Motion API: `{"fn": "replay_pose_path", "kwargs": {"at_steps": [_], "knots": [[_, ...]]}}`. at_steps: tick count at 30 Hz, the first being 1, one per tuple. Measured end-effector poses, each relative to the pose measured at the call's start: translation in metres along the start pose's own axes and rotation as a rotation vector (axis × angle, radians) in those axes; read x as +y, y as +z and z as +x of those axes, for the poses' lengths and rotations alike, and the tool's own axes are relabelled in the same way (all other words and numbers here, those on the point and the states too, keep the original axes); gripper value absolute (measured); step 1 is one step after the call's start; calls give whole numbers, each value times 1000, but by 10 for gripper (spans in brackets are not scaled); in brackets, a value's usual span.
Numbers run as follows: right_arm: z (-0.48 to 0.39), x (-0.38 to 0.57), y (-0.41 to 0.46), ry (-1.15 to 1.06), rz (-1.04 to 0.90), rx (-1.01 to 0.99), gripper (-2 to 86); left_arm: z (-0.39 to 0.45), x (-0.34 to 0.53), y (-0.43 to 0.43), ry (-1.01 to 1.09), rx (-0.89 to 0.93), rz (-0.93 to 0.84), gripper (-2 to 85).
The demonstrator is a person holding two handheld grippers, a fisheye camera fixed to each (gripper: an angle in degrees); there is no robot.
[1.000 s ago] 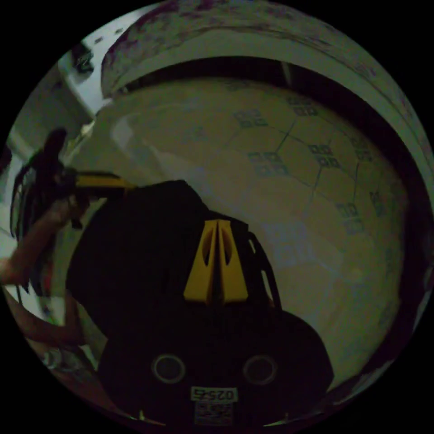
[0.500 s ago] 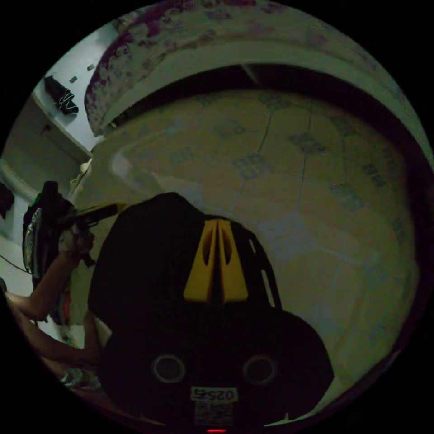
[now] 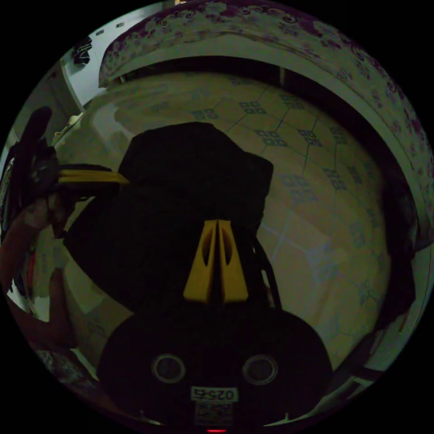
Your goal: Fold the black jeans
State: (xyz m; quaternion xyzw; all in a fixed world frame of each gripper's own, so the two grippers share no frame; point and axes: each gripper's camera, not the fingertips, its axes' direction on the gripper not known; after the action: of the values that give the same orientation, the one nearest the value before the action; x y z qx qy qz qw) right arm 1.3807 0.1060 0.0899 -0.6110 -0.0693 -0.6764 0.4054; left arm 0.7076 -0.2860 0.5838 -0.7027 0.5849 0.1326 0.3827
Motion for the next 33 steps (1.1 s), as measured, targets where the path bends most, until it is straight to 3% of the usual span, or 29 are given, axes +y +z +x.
{"fn": "replay_pose_path", "kwargs": {"at_steps": [4,12,16,18,24,29,33], "knots": [[26,10,3,79,57,-52,-2,-54,11,-11,-107,160,16,-8],[168,72,-11,370,49,-699,160,-192,100,-91,-432,489,7,55],[209,101,16,412,-16,-788,186,-225,138,-84,-456,529,-143,91],[230,98,36,445,0,-943,194,-250,148,-87,-465,600,-134,108],[251,61,86,379,-86,-1138,181,-333,160,-115,-429,782,-216,146],[265,59,110,394,-100,-1219,183,-403,198,-176,-509,822,-33,161],[266,53,131,378,-127,-1213,168,-412,199,-169,-480,914,-149,143]]}}
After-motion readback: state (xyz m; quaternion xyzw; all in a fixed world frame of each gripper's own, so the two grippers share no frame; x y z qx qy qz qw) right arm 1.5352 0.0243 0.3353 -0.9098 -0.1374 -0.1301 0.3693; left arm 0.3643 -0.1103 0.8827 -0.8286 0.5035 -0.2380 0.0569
